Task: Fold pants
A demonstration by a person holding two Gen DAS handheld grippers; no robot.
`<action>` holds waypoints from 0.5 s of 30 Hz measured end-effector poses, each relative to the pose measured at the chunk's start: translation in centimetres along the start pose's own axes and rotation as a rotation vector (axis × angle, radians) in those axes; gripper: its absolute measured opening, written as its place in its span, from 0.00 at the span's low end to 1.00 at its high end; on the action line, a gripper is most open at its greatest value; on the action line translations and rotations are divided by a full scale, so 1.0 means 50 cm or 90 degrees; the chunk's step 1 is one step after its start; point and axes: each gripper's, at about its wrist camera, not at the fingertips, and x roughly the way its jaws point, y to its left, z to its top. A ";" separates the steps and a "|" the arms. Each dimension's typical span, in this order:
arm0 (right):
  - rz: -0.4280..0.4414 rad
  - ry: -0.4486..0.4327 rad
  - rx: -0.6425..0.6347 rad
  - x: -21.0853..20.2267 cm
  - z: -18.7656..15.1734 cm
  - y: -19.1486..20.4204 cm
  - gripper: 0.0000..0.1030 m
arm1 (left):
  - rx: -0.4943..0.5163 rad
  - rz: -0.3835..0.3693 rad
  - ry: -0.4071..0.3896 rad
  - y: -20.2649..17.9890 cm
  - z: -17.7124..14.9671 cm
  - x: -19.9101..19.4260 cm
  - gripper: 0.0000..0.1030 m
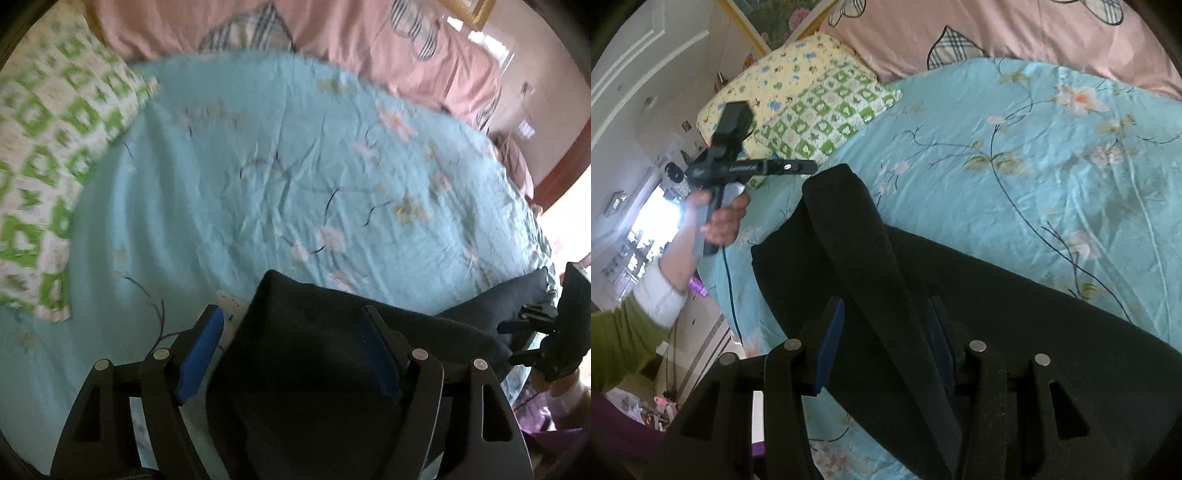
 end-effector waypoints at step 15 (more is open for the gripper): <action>0.029 0.043 -0.019 0.056 0.026 0.001 0.10 | 0.059 -0.014 0.011 -0.014 0.001 0.031 0.25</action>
